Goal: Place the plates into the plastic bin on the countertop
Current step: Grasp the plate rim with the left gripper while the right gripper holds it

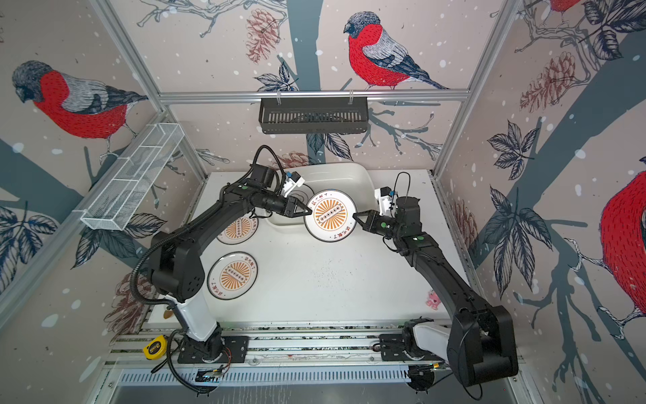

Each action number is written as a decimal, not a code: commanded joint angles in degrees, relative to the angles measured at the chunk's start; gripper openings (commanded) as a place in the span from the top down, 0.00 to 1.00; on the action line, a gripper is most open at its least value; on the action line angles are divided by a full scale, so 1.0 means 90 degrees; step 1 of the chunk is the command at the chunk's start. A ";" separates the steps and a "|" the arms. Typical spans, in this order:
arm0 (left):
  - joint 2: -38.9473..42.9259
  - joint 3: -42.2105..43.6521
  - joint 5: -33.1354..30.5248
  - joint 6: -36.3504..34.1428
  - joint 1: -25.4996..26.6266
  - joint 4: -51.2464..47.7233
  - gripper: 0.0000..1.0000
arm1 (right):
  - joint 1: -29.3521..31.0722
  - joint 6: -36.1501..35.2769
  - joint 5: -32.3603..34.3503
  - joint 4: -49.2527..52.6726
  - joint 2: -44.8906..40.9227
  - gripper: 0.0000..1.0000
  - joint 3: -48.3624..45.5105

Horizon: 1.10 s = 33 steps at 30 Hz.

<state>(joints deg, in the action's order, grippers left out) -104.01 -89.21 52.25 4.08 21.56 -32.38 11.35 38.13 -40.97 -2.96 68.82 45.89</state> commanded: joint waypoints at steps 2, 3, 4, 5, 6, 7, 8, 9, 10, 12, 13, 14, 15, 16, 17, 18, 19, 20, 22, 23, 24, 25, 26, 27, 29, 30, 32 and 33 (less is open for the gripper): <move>-0.0040 -0.0097 -0.0042 0.0035 0.0062 0.0026 0.76 | 0.0016 -0.0164 0.0069 -0.0101 0.0026 0.96 0.0086; -0.0045 -0.0116 -0.0082 0.0045 0.0065 0.0015 0.80 | 0.0027 -0.0174 0.0079 -0.0093 0.0022 0.96 0.0087; -0.0055 -0.0127 -0.0110 0.0050 0.0077 0.0007 0.83 | 0.0032 -0.0179 0.0089 -0.0086 0.0029 0.96 0.0084; -0.0058 -0.0134 -0.0140 0.0068 0.0083 0.0008 0.85 | 0.0037 -0.0189 0.0098 -0.0081 0.0029 0.96 0.0086; -0.0070 -0.0142 -0.0164 0.0093 0.0085 0.0017 0.86 | 0.0045 -0.0186 0.0116 -0.0071 0.0027 0.95 0.0089; -0.0066 -0.0137 -0.0162 0.0113 0.0090 0.0014 0.87 | 0.0047 -0.0197 0.0131 -0.0062 0.0028 0.95 0.0099; -0.0075 -0.0137 -0.0154 0.0132 0.0085 0.0019 0.88 | 0.0057 -0.0203 0.0138 -0.0062 0.0027 0.95 0.0103; -0.0090 -0.0143 -0.0152 0.0159 0.0085 0.0028 0.88 | 0.0062 -0.0205 0.0141 -0.0062 0.0031 0.95 0.0115; -0.0093 -0.0137 -0.0147 0.0178 0.0087 0.0040 0.89 | 0.0071 -0.0196 0.0141 -0.0062 0.0048 0.94 0.0114; -0.0112 -0.0155 -0.0132 0.0220 0.0087 0.0062 0.94 | 0.0082 -0.0223 0.0169 -0.0018 0.0071 0.87 0.0160; -0.0119 -0.0165 -0.0148 0.0238 0.0085 0.0063 0.96 | 0.0095 -0.0239 0.0177 0.0004 0.0078 0.84 0.0180; -0.0131 -0.0175 -0.0159 0.0250 0.0085 0.0058 0.96 | 0.0104 -0.0257 0.0214 0.0025 0.0084 0.80 0.0191; -0.0129 -0.0193 -0.0184 0.0260 0.0085 0.0063 0.97 | 0.0106 -0.0270 0.0248 0.0044 0.0094 0.75 0.0212; -0.0133 -0.0210 -0.0224 0.0250 0.0085 0.0063 0.97 | 0.0106 -0.0272 0.0291 0.0060 0.0095 0.70 0.0220; -0.0124 -0.0238 -0.0291 0.0239 0.0085 0.0063 0.99 | 0.0105 -0.0274 0.0312 0.0082 0.0105 0.65 0.0240; -0.0106 -0.0267 -0.0361 0.0208 0.0085 0.0053 0.99 | 0.0101 -0.0296 0.0352 0.0108 0.0102 0.61 0.0264; -0.0094 -0.0296 -0.0425 0.0178 0.0085 0.0041 1.00 | 0.0105 -0.0315 0.0392 0.0144 0.0110 0.58 0.0293; -0.0096 -0.0352 -0.0493 0.0133 0.0085 0.0018 1.00 | 0.0096 -0.0339 0.0468 0.0188 0.0112 0.55 0.0325; -0.0132 -0.0529 -0.0599 0.0034 0.0084 -0.0072 1.00 | 0.0061 -0.0388 0.0576 0.0274 0.0100 0.53 0.0390; -0.0175 -0.0645 -0.0678 -0.0010 0.0075 -0.0131 1.00 | 0.0017 -0.0416 0.0629 0.0323 0.0084 0.52 0.0427; -0.0236 -0.0766 -0.0730 -0.0040 0.0049 -0.0169 1.00 | -0.0032 -0.0423 0.0661 0.0347 0.0064 0.52 0.0438; -0.0305 -0.0881 -0.0737 -0.0074 0.0015 -0.0212 1.00 | -0.0086 -0.0428 0.0668 0.0367 0.0041 0.52 0.0447; -0.0418 -0.1031 -0.0734 -0.0105 -0.0017 -0.0261 1.00 | -0.0162 -0.0428 0.0665 0.0391 0.0003 0.52 0.0443; -0.0544 -0.1186 -0.0747 -0.0111 -0.0057 -0.0286 1.00 | -0.0231 -0.0419 0.0664 0.0428 -0.0046 0.52 0.0438; -0.0834 -0.1543 -0.0738 -0.0116 -0.0136 -0.0345 1.00 | -0.0359 -0.0426 0.0665 0.0497 -0.0166 0.52 0.0424; -0.1008 -0.1780 -0.0772 -0.0116 -0.0166 -0.0358 1.00 | -0.0427 -0.0435 0.0684 0.0554 -0.0245 0.52 0.0409; -0.1349 -0.2205 -0.0828 -0.0035 -0.0223 -0.0352 1.00 | -0.0528 -0.0465 0.0730 0.0702 -0.0384 0.51 0.0408; -0.1532 -0.2436 -0.0805 0.0012 -0.0241 -0.0329 1.00 | -0.0570 -0.0491 0.0760 0.0812 -0.0467 0.52 0.0398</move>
<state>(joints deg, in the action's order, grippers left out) -115.33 -107.31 44.62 4.03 19.86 -35.46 6.92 35.27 -35.31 2.26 65.87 49.36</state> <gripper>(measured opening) 0.077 0.486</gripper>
